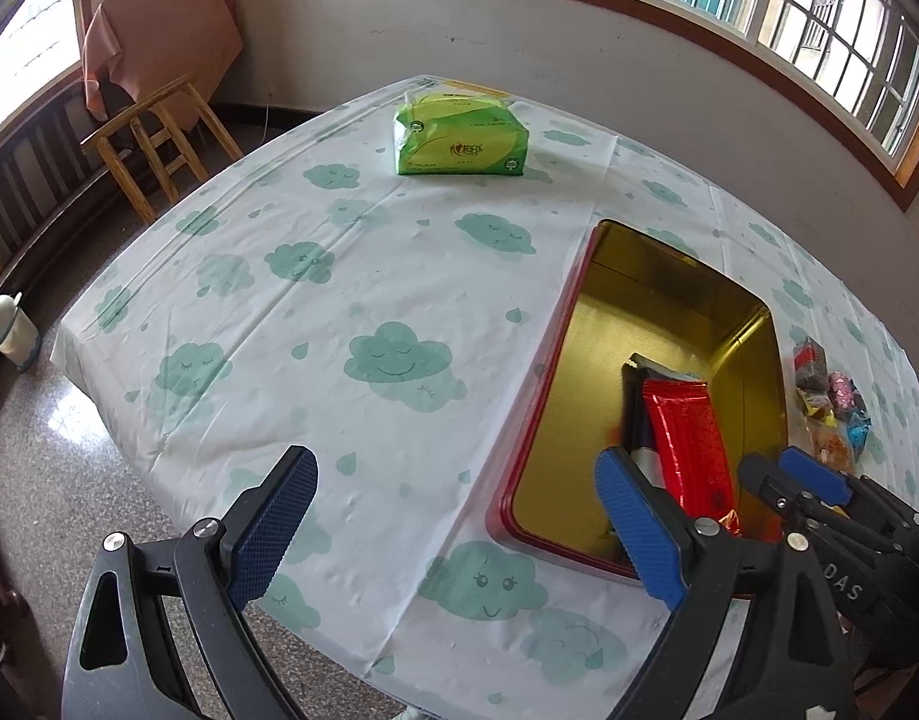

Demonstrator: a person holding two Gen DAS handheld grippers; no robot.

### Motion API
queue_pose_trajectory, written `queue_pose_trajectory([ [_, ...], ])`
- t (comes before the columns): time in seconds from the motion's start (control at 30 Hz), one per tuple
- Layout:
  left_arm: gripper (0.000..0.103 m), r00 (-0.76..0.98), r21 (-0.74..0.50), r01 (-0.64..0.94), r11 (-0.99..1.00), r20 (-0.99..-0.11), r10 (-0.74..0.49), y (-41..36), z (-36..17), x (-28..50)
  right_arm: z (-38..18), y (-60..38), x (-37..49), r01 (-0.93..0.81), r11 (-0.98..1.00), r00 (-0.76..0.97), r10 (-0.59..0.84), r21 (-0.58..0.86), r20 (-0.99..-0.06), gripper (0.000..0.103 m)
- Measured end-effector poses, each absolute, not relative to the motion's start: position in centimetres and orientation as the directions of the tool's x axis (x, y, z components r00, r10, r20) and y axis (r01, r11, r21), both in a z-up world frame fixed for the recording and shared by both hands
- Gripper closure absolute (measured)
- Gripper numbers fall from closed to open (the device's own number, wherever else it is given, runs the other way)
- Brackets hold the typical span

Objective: Organize snacks
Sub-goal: 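Carry the red bar over the tin and release it with the right tool, then grasp the clear peanut bag with the right tool while the left tool grasps the orange bag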

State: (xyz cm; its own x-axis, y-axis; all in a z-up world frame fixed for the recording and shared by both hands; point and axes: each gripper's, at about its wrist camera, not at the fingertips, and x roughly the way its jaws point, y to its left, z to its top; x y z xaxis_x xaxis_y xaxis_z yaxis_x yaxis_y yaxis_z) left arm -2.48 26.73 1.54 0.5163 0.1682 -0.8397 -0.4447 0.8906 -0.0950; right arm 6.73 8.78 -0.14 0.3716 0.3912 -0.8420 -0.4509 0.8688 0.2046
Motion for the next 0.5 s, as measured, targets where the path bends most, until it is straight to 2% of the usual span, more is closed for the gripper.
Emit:
queue_pose_trajectory([
  [0.2,0.011,0.535,-0.091,-0.365,0.927,-0.835,0.129,23.1,1.9,-1.4,2.2,1.4,5.9,-0.427,0.884,0.464,0.394,0.190,-0.794,0.052],
  [0.3,0.011,0.547,-0.090,-0.315,0.945,-0.831,0.103,20.9,2.2,-1.0,2.7,-3.1,5.8,-0.356,0.924,0.519,0.320,0.140,-0.793,0.052],
  [0.5,0.011,0.556,-0.082,-0.209,0.975,-0.830,0.049,16.2,2.5,-0.1,0.8,-12.3,6.9,-0.171,0.980,0.525,0.177,0.100,-0.833,0.052],
])
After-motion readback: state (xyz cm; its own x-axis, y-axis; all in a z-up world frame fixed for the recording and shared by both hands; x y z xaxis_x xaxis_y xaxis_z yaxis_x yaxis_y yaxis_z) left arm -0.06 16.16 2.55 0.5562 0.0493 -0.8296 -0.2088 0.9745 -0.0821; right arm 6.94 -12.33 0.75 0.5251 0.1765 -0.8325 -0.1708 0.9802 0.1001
